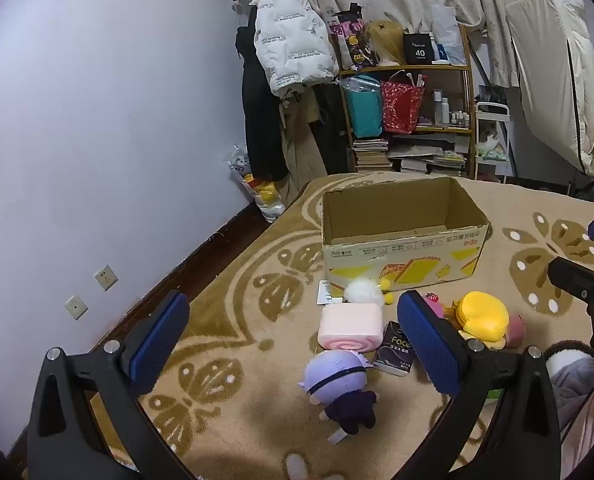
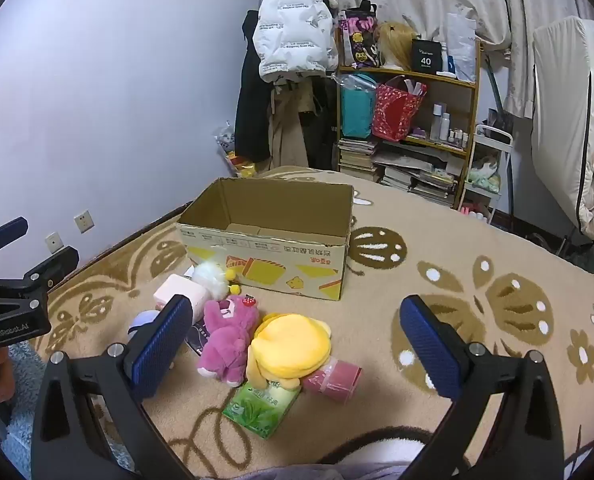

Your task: Organize soft objects

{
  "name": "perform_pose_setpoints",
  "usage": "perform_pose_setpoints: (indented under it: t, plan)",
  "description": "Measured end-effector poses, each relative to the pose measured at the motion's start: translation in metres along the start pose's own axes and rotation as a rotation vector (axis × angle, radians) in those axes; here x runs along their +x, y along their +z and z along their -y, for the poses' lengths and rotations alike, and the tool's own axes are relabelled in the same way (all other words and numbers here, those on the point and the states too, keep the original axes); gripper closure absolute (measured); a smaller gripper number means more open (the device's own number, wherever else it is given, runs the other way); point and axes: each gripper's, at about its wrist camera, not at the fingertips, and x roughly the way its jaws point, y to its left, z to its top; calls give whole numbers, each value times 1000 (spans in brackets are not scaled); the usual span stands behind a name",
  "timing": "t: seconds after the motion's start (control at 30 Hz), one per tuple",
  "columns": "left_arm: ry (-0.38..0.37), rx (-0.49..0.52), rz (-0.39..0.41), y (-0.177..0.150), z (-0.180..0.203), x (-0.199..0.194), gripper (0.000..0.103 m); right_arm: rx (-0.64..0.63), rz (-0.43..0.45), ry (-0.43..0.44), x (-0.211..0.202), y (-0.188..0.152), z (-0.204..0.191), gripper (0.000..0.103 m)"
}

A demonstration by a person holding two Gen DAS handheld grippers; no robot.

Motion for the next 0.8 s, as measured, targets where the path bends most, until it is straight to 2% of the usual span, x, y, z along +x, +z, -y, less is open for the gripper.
perform_pose_setpoints:
  t: [0.8]
  plan:
    - [6,2,-7,-2,4,1,0,1,-9,1,1,0,0,0]
